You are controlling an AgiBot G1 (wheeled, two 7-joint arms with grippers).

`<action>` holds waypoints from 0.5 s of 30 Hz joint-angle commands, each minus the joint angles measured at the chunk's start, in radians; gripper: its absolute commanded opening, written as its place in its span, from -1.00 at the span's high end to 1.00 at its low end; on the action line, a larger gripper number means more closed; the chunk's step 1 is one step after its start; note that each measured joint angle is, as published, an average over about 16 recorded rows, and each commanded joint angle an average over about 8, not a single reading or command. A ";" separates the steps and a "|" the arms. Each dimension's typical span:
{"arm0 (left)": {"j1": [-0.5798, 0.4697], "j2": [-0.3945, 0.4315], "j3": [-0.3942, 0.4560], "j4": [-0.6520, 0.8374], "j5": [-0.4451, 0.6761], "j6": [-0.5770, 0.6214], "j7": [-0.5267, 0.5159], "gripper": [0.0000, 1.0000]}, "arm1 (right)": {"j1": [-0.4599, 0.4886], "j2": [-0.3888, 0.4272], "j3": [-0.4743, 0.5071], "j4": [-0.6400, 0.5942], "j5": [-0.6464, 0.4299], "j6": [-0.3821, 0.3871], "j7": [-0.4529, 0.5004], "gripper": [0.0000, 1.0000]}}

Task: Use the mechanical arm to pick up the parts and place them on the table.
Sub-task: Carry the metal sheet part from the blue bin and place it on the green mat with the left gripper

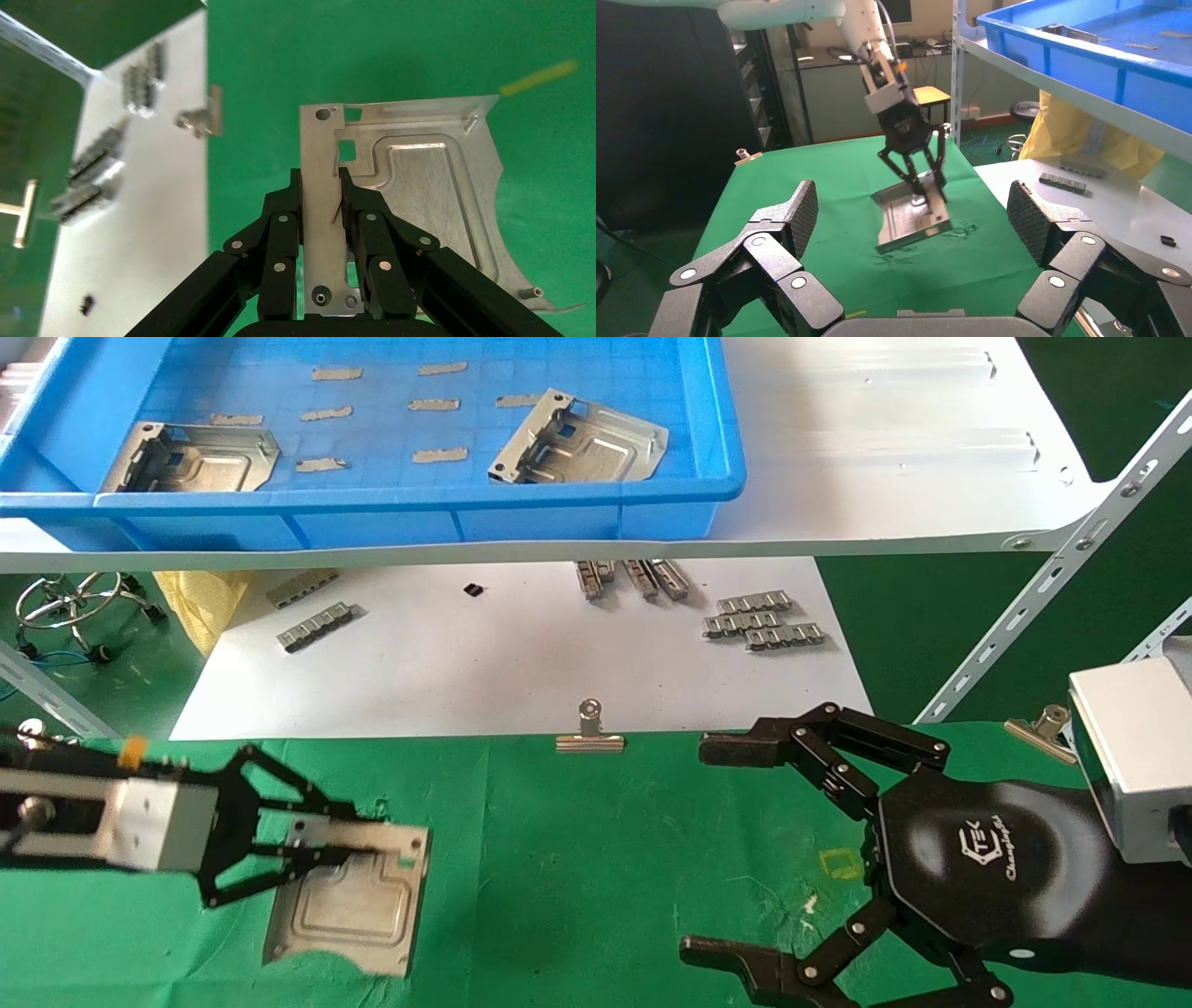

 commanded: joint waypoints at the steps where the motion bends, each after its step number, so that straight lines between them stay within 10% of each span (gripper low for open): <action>1: 0.014 0.007 0.018 0.032 0.008 0.000 0.045 1.00 | 0.000 0.000 0.000 0.000 0.000 0.000 0.000 -1.00; 7: 0.021 0.023 0.034 0.116 0.028 -0.034 0.099 0.92 | 0.000 0.000 0.000 0.000 0.000 0.000 0.000 -1.00; 15: 0.025 0.065 0.035 0.222 0.035 -0.087 0.125 -0.91 | 0.000 0.000 -0.001 0.000 0.000 0.000 0.000 -1.00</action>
